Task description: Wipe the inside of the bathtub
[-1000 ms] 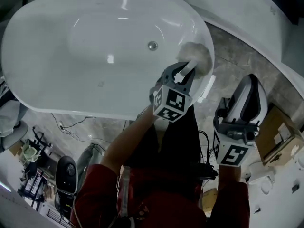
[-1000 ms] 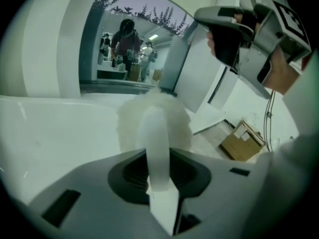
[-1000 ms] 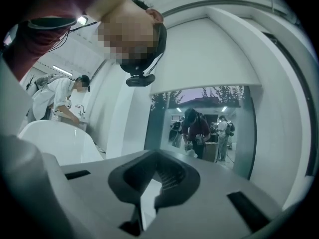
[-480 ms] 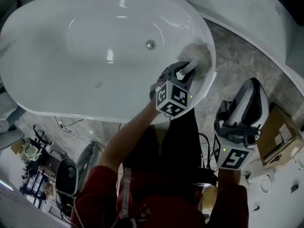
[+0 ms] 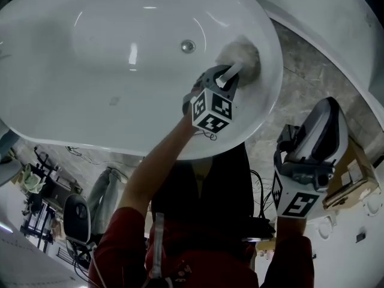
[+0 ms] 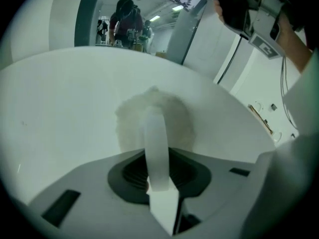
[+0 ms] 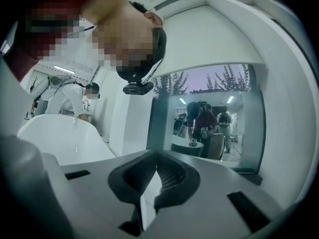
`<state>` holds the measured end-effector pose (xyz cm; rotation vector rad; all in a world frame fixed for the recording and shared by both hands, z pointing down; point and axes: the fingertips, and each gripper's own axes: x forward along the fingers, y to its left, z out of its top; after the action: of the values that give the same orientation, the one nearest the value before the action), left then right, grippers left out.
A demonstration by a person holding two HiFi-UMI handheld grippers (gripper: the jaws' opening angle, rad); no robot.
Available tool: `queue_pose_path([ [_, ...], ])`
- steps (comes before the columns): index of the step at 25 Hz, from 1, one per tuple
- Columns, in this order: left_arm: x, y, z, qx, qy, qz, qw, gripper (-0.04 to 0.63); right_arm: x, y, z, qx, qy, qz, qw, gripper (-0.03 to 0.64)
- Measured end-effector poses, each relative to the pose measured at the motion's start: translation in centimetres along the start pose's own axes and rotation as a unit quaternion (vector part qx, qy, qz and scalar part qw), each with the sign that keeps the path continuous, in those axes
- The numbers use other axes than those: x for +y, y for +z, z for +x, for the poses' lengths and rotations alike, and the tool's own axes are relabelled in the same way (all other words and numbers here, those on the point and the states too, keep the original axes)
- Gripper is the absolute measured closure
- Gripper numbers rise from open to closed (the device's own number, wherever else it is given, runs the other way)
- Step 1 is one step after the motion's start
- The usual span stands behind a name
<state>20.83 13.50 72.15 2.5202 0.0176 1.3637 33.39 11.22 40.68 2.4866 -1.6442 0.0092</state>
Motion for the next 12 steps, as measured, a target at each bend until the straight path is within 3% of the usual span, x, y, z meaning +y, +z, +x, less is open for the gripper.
queue_pose_path([
  [12, 5.5, -8.9, 7.6, 0.065, 0.040, -0.014, 0.9969, 0.503, 0.6, -5.3, 1.8, 0.030, 0.034, 0.005, 0.999, 0.604],
])
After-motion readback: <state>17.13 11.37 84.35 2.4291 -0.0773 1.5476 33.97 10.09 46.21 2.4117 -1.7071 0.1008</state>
